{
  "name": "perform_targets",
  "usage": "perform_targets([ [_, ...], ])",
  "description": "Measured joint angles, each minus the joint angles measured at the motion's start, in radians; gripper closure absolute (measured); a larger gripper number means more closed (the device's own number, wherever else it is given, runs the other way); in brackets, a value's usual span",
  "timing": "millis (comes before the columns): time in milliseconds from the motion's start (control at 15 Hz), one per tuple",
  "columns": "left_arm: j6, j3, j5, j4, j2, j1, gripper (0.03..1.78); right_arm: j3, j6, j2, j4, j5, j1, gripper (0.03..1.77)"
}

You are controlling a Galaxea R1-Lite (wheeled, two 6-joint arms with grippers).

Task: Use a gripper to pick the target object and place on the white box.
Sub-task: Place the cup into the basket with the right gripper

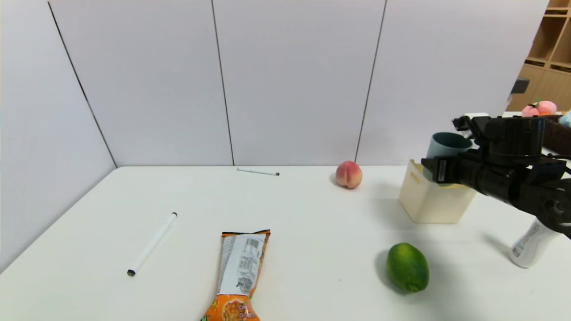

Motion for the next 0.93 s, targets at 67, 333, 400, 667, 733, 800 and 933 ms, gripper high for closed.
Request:
perform_targets([
  [67, 0.0, 0.0, 0.0, 0.0, 0.0, 0.0, 0.12, 0.003, 0.004, 0.0, -0.001, 0.0, -0.003, 0.7],
  [333, 0.0, 0.0, 0.0, 0.0, 0.0, 0.0, 0.12, 0.032, 0.004, -0.002, 0.0, -0.034, -0.008, 0.7],
  [400, 0.0, 0.0, 0.0, 0.0, 0.0, 0.0, 0.12, 0.036, 0.003, -0.003, 0.0, -0.053, -0.009, 0.7],
  [667, 0.0, 0.0, 0.0, 0.0, 0.0, 0.0, 0.12, 0.04, 0.003, -0.006, 0.0, -0.058, -0.009, 0.7],
  [733, 0.0, 0.0, 0.0, 0.0, 0.0, 0.0, 0.12, 0.04, 0.003, -0.006, 0.0, -0.057, -0.009, 0.7],
  [800, 0.001, 0.0, 0.0, 0.0, 0.0, 0.0, 0.12, 0.041, 0.003, -0.006, 0.0, -0.055, -0.009, 0.7],
  [933, 0.001, 0.0, 0.0, 0.0, 0.0, 0.0, 0.12, 0.046, 0.004, -0.007, 0.0, -0.055, -0.006, 0.7],
])
